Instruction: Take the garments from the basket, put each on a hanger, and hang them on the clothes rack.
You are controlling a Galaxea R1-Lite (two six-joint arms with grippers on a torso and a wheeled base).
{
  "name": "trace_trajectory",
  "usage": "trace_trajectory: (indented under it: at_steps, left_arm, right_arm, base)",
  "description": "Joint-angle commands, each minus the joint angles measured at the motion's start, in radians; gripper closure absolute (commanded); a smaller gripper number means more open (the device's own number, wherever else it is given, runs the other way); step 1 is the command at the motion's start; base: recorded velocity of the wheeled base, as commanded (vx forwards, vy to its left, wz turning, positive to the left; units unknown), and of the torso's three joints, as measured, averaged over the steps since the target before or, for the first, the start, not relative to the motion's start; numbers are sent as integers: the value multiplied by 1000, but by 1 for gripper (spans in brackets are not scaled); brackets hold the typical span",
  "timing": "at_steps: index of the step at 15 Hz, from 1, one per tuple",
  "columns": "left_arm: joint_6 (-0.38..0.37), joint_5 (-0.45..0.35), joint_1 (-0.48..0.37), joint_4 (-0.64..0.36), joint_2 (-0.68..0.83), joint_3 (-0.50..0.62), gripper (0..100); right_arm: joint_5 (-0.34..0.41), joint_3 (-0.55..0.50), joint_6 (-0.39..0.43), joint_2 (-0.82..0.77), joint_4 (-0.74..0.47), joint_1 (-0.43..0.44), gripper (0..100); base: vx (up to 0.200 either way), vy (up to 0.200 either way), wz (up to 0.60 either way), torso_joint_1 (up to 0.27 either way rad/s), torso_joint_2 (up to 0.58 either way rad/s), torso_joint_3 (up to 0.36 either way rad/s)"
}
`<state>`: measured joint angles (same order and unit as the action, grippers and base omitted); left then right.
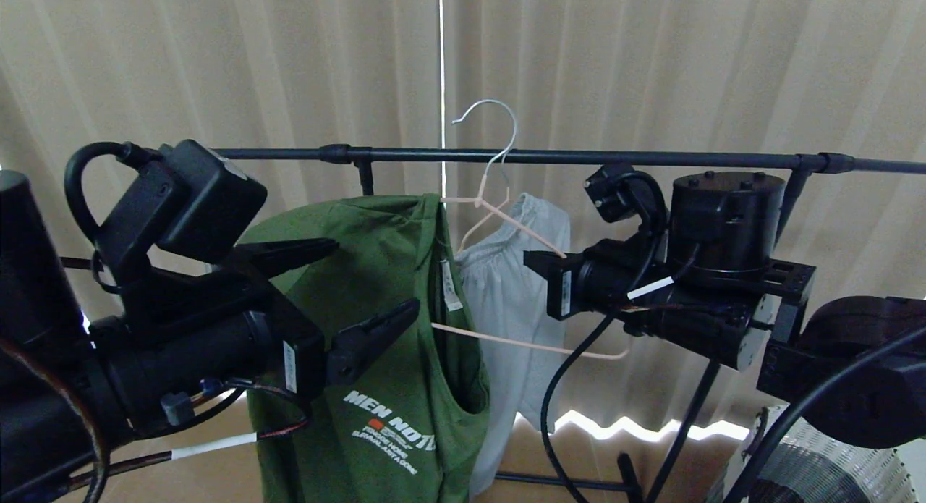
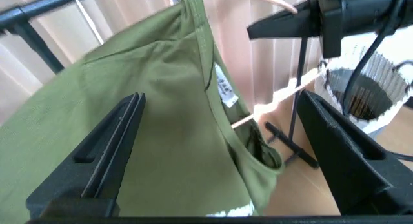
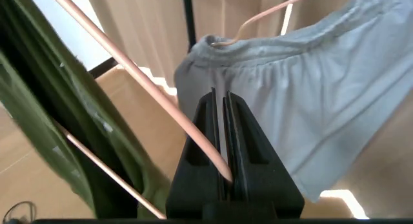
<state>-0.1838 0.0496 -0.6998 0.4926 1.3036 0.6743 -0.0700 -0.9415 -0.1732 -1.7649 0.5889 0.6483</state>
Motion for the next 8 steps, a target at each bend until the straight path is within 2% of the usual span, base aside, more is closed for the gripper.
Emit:
trace_trajectory:
  at_steps: [1, 3, 6, 8]
  left_arm:
    - [-3, 1, 6, 1, -37, 5, 0]
    - [-42, 1, 34, 1, -56, 11, 0]
    - [-210, -17, 118, 1, -63, 18, 0]
    - [-296, -76, 125, 1, -38, 21, 0]
  right_arm:
    - [-1, 13, 17, 38, -12, -36, 100]
    - [-4, 29, 46, 82, -44, -58, 100]
    - [-21, 107, 169, 177, -52, -90, 100]
    - [-21, 148, 185, 222, -52, -91, 100]
  base:
    - [0, 0, 0, 0, 0, 0]
    - [0, 0, 0, 0, 0, 0]
    - [0, 0, 0, 0, 0, 0]
    - [0, 0, 0, 0, 0, 0]
